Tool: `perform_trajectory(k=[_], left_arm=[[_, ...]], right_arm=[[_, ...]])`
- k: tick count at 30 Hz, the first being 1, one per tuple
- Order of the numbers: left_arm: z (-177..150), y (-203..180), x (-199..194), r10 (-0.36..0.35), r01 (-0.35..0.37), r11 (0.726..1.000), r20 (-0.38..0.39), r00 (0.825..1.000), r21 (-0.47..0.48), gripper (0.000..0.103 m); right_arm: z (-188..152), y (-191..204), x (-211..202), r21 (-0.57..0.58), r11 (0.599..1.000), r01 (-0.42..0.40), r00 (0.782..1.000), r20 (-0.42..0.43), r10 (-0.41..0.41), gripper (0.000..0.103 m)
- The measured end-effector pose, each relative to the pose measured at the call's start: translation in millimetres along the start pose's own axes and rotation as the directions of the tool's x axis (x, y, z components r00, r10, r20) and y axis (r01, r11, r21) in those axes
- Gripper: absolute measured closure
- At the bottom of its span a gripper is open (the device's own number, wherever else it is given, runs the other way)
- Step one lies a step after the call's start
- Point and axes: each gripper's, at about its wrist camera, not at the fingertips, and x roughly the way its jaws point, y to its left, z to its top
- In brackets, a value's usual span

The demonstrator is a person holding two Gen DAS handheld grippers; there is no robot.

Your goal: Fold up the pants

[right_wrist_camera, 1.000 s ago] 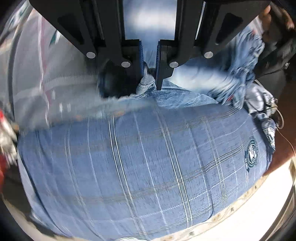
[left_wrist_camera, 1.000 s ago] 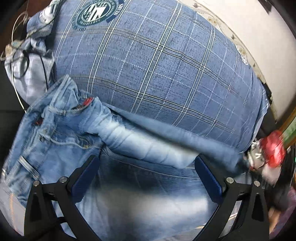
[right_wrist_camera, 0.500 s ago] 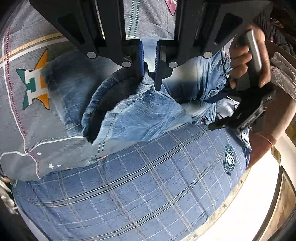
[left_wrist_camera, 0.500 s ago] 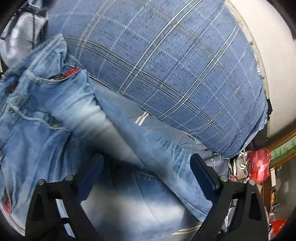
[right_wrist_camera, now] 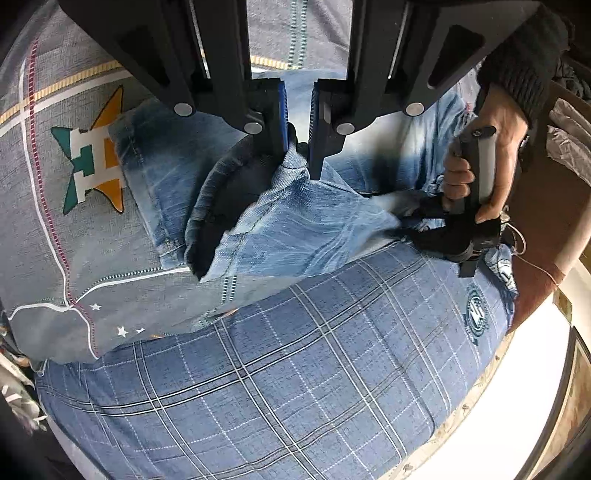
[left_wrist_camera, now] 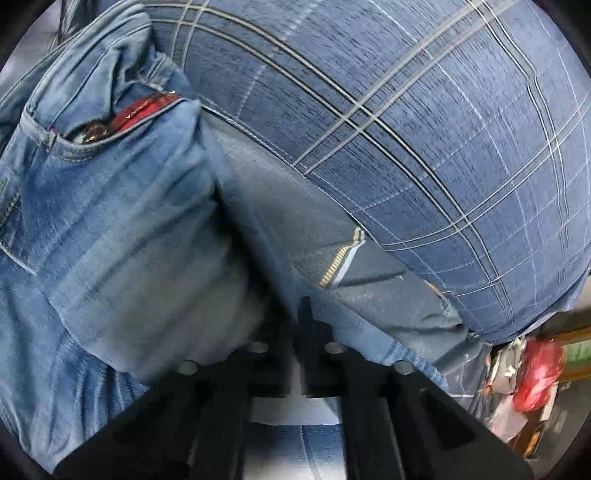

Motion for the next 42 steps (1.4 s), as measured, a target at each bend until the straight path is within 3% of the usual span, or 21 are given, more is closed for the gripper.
perform_trajectory(k=[4,6,9,11,13,16,18,20,21,22,23,24,27,29,32,33,34,36,37,39,42], left_arm=[[-16,-3,-43,-0.101,0.100,0.995,0.100,0.990,0.009,0.101],[-28,-3,-73,-0.205,0.207,0.978,0.163,0.965,0.004,0.101],[-53,3,-108,-0.284,0.289,0.957,0.219,0.934,0.008,0.101],[-78,15,-128,-0.330,0.334,0.942,0.251,0.910,0.029,0.101],[-105,36,-134,-0.353,0.353,0.934,0.254,0.901,0.048,0.101],[-147,82,-114,-0.329,0.333,0.943,0.175,0.928,0.007,0.101],[-164,112,-97,-0.289,0.294,0.955,0.123,0.950,-0.032,0.101],[-172,142,-78,-0.275,0.278,0.948,0.041,0.961,-0.157,0.101],[-172,148,-73,-0.298,0.295,0.934,0.014,0.954,-0.200,0.100],[-172,150,-75,-0.306,0.302,0.931,0.012,0.952,-0.204,0.100],[-171,148,-82,-0.299,0.300,0.937,0.032,0.954,-0.176,0.099],[-170,142,-91,-0.284,0.290,0.949,0.064,0.957,-0.126,0.096],[-177,126,-104,-0.266,0.268,0.963,0.108,0.958,-0.005,0.066],[-180,115,-100,-0.265,0.263,0.964,0.099,0.959,0.027,0.063],[-178,113,-85,-0.253,0.254,0.967,0.061,0.966,0.002,0.063],[-177,112,-82,-0.251,0.252,0.968,0.047,0.967,-0.013,0.063],[-177,109,-77,-0.260,0.261,0.965,0.034,0.965,-0.026,0.063],[-180,101,-73,-0.273,0.274,0.962,0.019,0.962,-0.020,0.064],[-182,94,-72,-0.284,0.284,0.959,0.018,0.959,0.002,0.075],[-187,81,-76,-0.280,0.278,0.959,0.032,0.960,0.055,0.097],[-191,70,-91,-0.313,0.305,0.948,0.085,0.946,0.094,0.098]], right_arm=[[10,-18,3,0.066,0.998,0.010,1.000,0.014,-0.011,0.096],[15,-28,-9,0.112,0.993,-0.034,0.996,0.091,0.024,0.096],[17,-30,-32,0.098,0.992,-0.085,0.977,0.202,0.063,0.096],[13,-28,-38,0.068,0.995,-0.074,0.977,0.205,0.059,0.095],[6,-34,-37,0.072,0.995,-0.076,0.986,0.152,0.064,0.095],[-5,-48,-17,0.064,0.997,-0.039,0.999,-0.022,0.040,0.094],[-15,-61,0,0.097,0.994,-0.054,0.986,-0.155,0.068,0.090],[-22,-66,10,0.116,0.993,-0.035,0.974,-0.218,0.060,0.086],[-21,-65,9,0.122,0.992,-0.030,0.977,-0.204,0.054,0.084],[-19,-63,4,0.129,0.991,-0.033,0.984,-0.170,0.055,0.072],[-17,-62,0,0.133,0.990,-0.039,0.989,-0.134,0.058,0.048],[-14,-59,-6,0.143,0.989,-0.048,0.995,-0.079,0.060,0.039],[-9,-53,-16,0.134,0.990,-0.042,0.999,0.004,0.042,0.036],[-6,-55,-19,0.140,0.990,-0.016,0.999,0.030,0.012,0.036],[10,-58,3,0.150,0.983,0.106,0.994,-0.024,-0.103,0.036],[16,-63,19,0.150,0.980,0.129,0.991,-0.061,-0.121,0.038],[19,-67,27,0.150,0.980,0.129,0.990,-0.072,-0.119,0.048],[27,-69,46,0.144,0.982,0.123,0.988,-0.110,-0.107,0.076],[26,-69,52,0.137,0.983,0.120,0.986,-0.130,-0.102,0.101],[25,-59,55,0.085,0.984,0.158,0.979,-0.144,-0.145,0.101],[37,-43,29,0.049,0.985,0.163,0.986,-0.031,-0.161,0.102]])
